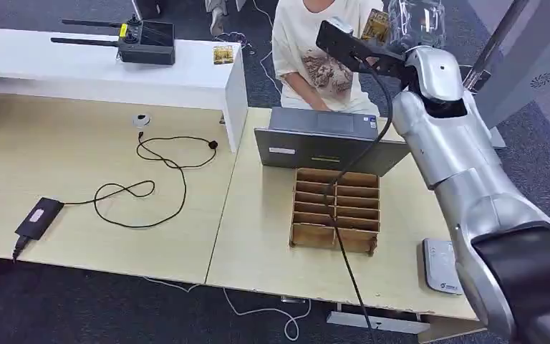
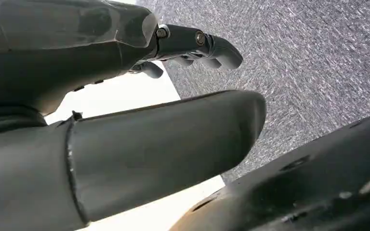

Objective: Pass the card to the sensor for recognition and then transmit it.

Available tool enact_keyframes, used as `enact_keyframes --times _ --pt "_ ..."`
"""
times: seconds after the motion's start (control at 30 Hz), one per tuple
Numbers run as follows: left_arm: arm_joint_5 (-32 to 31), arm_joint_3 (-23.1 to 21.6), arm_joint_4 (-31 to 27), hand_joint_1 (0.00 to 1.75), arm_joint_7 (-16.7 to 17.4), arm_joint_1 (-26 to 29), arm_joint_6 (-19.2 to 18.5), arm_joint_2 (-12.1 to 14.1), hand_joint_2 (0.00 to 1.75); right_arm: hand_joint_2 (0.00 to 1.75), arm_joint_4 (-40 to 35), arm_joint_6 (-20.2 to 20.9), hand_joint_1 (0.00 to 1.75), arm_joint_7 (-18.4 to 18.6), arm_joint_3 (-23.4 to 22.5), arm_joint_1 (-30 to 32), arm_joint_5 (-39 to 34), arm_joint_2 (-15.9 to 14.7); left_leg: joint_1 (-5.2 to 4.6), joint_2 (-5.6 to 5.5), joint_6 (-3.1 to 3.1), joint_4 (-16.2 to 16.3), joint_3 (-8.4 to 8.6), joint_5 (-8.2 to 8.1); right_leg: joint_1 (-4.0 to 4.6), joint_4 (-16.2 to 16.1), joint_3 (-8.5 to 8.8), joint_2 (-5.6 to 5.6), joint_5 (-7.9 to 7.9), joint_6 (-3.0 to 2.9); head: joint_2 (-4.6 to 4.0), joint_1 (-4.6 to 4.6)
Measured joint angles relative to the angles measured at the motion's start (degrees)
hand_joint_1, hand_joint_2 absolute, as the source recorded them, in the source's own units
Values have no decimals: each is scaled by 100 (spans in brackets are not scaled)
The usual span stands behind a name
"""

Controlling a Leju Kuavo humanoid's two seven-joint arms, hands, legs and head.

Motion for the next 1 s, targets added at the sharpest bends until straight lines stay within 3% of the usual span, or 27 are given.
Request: enact_keyframes --times 0.17,0.3,0.43,0.5,0.57,0.7,0.8,1.0 --pt "-7 0 0 0 -4 1 -2 0 0 175 -15 -326 0 -160 -53 0 -72 0 0 -1 0 0 0 0 0 0 0 -1 0 0 0 0" --pt "-9 2 0 0 -4 1 9 -4 0 175 -193 -954 0 -573 -293 4 -400 0 0 -2 0 0 -1 0 0 0 0 -1 0 0 0 0" --pt "-4 28 0 0 2 -1 70 -22 0 175 -503 -1760 0 -950 -588 42 -575 0 0 -1 0 0 -1 0 0 0 0 -1 0 0 0 0" --pt "7 37 0 0 31 4 127 -50 0 175 -776 -2642 0 -1076 -730 152 -606 0 -1 -2 0 0 -1 0 -1 0 0 -2 -1 1 0 -2" --pt "18 48 0 0 74 0 186 -74 0 175 -1229 -3059 0 -1348 -900 350 -904 2 0 -3 0 0 0 0 1 -2 1 -3 -1 1 0 0" --pt "37 92 0 0 147 -3 210 -103 0 175 -2373 -3073 0 -1720 -1205 929 -1806 -7 -1 -1 0 0 2 -1 -1 -3 -1 0 -1 1 0 -2" --pt "68 162 0 0 227 -6 297 -120 0 175 -3378 -3395 0 -2053 -1423 1457 -2499 -53 -1 -5 0 0 4 -1 0 -5 1 -5 -2 1 0 -2" --pt "133 275 0 0 267 -11 420 -177 0 175 -5047 -3277 0 -2452 -1718 2768 -3757 -330 0 -5 2 0 7 -5 0 -11 5 -5 -4 3 0 2"
